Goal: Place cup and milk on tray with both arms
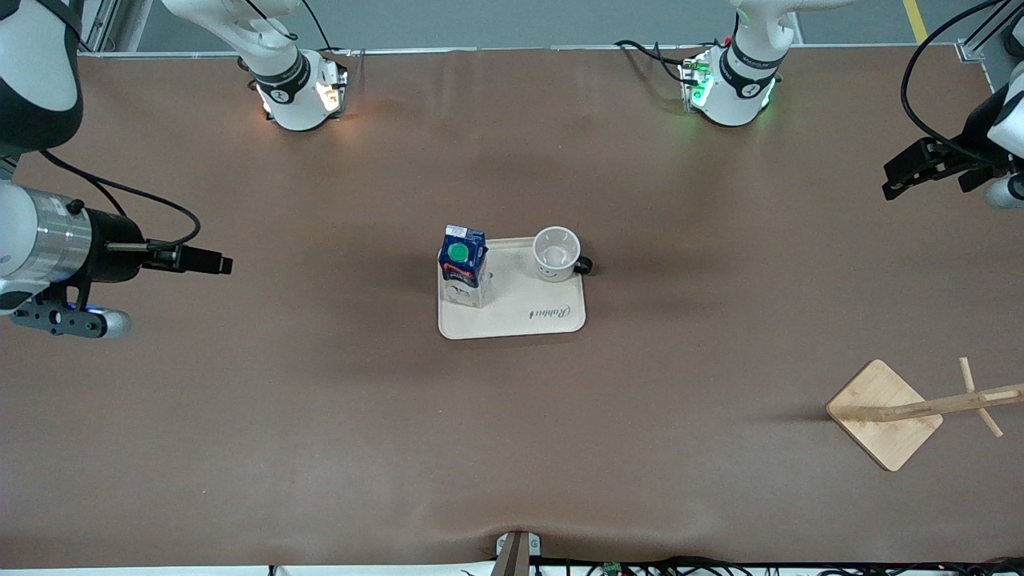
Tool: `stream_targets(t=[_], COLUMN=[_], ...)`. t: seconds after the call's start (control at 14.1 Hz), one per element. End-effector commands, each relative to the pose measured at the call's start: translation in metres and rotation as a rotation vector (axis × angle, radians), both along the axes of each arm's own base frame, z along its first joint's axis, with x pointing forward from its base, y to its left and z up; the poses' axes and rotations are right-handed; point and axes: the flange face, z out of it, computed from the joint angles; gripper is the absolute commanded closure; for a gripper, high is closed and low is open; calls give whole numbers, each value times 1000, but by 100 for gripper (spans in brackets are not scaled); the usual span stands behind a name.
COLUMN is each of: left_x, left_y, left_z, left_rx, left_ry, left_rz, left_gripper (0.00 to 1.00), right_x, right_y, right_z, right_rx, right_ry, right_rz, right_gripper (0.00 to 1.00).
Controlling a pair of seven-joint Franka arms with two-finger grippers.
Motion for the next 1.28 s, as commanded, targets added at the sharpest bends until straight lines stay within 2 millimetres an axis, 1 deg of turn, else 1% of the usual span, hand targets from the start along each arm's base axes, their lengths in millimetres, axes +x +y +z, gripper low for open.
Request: stream_targets(t=[0.0,0.07,0.28,0.36,0.5,0.57,0.64,0.71,0.78,0.85,0.92,1.0,1.07,1.14,1.21], left_x=[-7,-8,-8,-7,-6,-7,-7,-7,-6,-6,-6,-6,-5,-5,-6], left_y=[8,9,7,6,4,5,5,5,5,5,6,7,8,8,8], left_z=[10,10,14,13,18,19,19,19,19,19,22,23,22,23,24], left_rx=[-9,-9,-6,-4,-3,-1,-2,-2,-2,-2,-2,-2,-4,-6,-6], left_ry=[-4,-3,-12,-13,-23,-25,-26,-26,-26,-26,-32,-35,-34,-35,-38], left_rz=[-7,-5,2,2,-7,-7,-7,-7,-7,-11,-10,-10,-8,-9,-7], left_gripper=[0,0,0,0,0,0,0,0,0,0,0,0,0,0,0], right_x=[-8,-9,-7,-6,-4,-6,-14,-19,-29,-44,-63,-87,-105,-116,-118], right_y=[-9,-15,-20,-29,-63,-74,-82,-89,-90,-88,-88,-86,-85,-88,-93], right_z=[3,4,5,8,9,15,35,49,59,66,70,71,70,70,71], right_rx=[-27,-28,-26,-22,-18,-12,-21,-54,-66,-79,-108,-146,-179,-207,-212], right_ry=[0,1,-6,-13,-15,-27,-78,-131,-151,-161,-183,-213,-232,-229,-227], right_rz=[-6,-9,-13,-26,-77,-80,-42,19,45,46,43,50,55,54,49], right_gripper=[0,0,0,0,0,0,0,0,0,0,0,0,0,0,0])
